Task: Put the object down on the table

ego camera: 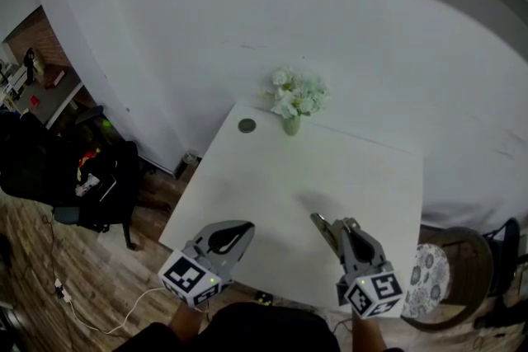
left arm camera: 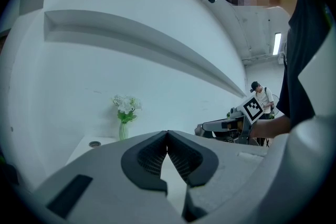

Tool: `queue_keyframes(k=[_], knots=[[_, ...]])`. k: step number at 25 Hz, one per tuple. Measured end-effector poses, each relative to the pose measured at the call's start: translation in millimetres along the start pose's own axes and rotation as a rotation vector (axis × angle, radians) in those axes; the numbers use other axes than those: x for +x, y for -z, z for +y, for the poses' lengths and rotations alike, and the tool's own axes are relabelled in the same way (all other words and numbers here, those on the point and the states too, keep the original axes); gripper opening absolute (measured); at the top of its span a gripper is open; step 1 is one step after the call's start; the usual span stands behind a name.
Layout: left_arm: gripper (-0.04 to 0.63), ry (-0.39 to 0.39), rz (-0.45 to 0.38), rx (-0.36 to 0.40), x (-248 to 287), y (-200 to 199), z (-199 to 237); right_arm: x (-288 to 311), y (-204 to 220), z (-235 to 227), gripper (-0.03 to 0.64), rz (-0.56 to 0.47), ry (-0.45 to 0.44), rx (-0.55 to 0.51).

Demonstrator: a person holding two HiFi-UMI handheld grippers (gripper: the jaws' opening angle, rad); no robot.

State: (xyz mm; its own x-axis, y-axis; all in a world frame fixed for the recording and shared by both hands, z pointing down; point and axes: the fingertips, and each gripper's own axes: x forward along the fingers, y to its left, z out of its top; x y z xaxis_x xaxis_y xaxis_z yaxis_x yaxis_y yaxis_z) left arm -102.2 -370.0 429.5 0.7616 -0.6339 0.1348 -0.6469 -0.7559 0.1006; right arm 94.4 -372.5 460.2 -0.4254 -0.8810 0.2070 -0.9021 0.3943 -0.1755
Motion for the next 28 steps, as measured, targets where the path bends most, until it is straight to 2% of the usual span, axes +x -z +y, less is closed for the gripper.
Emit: queue_keyframes(k=[28], knots=[[0.0, -0.025, 0.042, -0.016, 10.3, 9.8, 7.0, 20.8, 54.3, -28.1, 0.021, 0.102, 0.041, 0.05]])
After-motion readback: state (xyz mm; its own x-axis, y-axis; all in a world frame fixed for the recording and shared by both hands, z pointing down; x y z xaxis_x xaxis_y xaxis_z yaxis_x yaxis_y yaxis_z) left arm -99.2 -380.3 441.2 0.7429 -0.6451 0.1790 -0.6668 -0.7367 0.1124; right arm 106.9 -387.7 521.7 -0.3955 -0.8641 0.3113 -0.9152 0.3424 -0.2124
